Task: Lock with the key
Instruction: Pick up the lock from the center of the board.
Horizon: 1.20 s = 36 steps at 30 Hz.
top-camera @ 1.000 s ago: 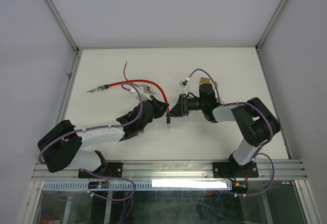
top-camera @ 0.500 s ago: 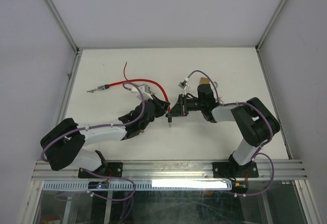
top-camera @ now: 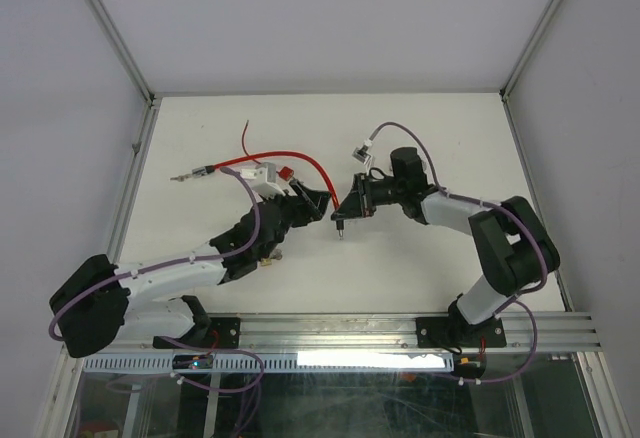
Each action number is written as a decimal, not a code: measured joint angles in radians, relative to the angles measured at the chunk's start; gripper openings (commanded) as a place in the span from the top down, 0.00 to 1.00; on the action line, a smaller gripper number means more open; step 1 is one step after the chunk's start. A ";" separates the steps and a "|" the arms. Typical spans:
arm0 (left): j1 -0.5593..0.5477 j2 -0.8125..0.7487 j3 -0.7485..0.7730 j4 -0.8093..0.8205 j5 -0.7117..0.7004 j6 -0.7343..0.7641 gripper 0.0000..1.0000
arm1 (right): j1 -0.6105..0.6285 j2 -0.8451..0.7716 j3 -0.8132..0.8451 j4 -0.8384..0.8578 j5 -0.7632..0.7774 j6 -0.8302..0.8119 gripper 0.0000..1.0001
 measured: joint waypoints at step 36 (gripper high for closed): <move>0.278 -0.461 -0.134 -0.190 0.070 0.650 0.09 | -0.141 -0.379 0.373 -1.066 -0.062 -1.102 1.00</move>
